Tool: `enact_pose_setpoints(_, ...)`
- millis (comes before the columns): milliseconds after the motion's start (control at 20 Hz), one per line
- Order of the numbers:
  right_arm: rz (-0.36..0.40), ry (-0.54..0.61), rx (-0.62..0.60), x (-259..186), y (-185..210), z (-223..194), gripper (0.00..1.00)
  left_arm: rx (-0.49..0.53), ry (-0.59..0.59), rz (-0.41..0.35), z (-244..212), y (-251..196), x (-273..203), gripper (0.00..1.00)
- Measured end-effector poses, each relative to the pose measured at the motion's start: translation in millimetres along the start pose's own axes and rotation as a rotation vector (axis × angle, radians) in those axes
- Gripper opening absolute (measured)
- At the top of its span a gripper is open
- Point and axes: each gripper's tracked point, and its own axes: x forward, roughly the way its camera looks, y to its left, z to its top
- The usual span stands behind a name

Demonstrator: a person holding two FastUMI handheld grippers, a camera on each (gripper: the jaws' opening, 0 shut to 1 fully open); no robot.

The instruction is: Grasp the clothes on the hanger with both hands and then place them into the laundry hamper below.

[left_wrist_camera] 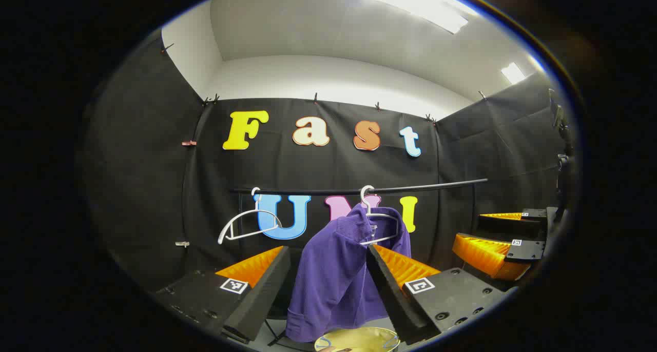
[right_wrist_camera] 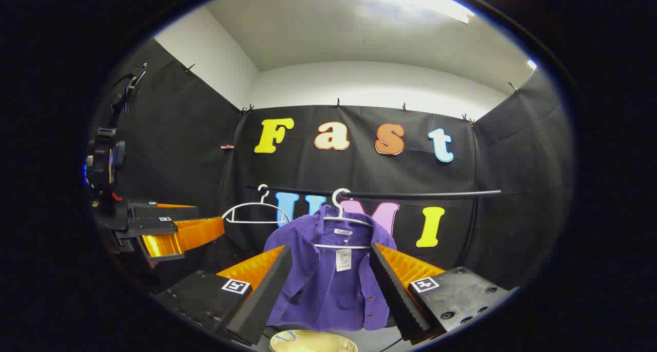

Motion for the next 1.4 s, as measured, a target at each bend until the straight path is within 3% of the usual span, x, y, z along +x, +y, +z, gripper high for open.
enact_pose_setpoints(1000, 0.008, -0.015, 0.011, -16.9, -8.1, 8.8, 0.96, -0.001, 0.020, 0.004, -5.5, -14.3, -6.7, 0.95)
enact_pose_setpoints(1400, 0.070, -0.040, 0.010, -16.0, 4.3, 17.5, 0.97, -0.032, -0.001, 0.049, 5.8, -8.6, -10.4, 0.94)
